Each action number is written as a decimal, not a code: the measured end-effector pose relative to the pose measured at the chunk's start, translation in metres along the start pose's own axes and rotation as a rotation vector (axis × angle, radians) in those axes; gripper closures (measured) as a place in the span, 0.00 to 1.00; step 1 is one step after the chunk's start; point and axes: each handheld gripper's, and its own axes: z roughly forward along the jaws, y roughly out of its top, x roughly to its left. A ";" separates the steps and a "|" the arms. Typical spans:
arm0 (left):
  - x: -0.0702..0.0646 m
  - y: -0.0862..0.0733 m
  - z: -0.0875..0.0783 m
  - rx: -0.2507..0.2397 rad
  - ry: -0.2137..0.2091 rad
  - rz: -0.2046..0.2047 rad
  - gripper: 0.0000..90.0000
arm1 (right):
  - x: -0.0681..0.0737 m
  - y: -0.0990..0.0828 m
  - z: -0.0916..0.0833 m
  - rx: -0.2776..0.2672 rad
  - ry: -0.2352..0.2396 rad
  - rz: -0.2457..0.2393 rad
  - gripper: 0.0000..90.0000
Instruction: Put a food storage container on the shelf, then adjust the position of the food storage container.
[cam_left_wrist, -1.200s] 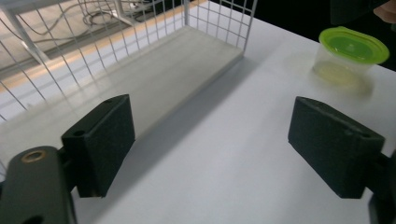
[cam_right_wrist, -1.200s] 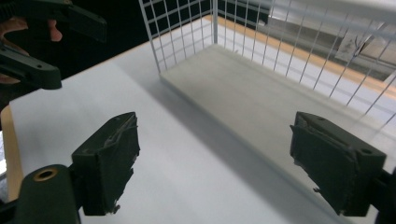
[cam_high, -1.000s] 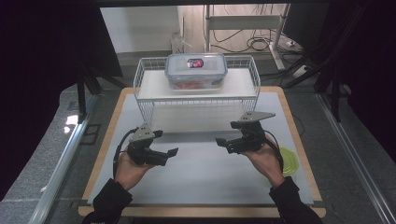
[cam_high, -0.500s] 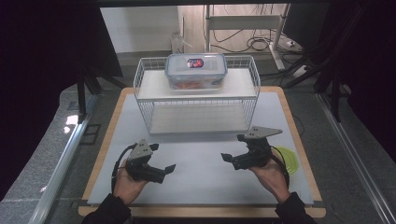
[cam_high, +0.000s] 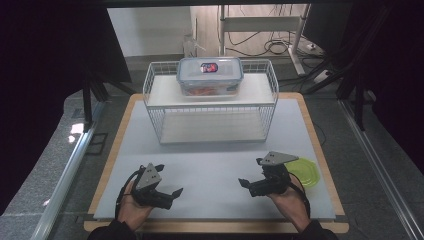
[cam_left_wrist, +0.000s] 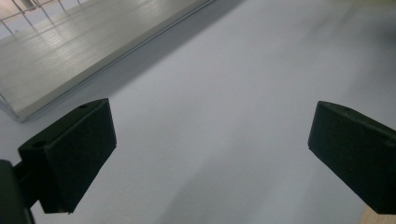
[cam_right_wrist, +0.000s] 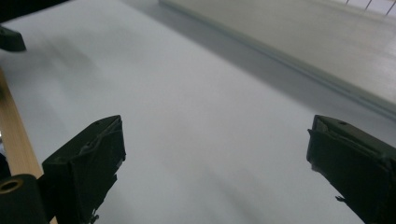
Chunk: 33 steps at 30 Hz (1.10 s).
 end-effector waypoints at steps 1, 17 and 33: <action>0.000 -0.001 -0.001 -0.001 0.005 0.000 0.01 | 0.000 -0.002 0.001 0.011 -0.002 -0.005 0.05; 0.001 -0.001 -0.001 -0.003 0.006 -0.004 0.02 | -0.013 -0.003 -0.016 0.078 -0.135 0.085 0.34; 0.002 -0.002 -0.001 0.011 0.006 -0.008 0.02 | -0.068 -0.027 -0.075 0.061 -0.333 0.155 1.00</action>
